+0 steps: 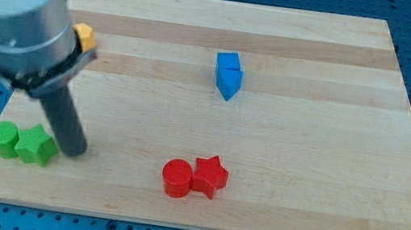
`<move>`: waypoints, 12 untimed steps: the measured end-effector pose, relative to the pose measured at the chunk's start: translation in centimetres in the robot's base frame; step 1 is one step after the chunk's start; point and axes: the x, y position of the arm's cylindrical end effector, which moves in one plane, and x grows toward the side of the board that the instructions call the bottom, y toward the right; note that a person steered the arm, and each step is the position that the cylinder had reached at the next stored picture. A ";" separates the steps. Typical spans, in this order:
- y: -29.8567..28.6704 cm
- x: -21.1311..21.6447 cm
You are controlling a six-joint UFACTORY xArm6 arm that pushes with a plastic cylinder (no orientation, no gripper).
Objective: Slide the green circle below the heart
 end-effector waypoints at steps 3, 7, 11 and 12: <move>-5.1 5.0; -7.7 0.8; -10.4 0.1; -10.3 0.1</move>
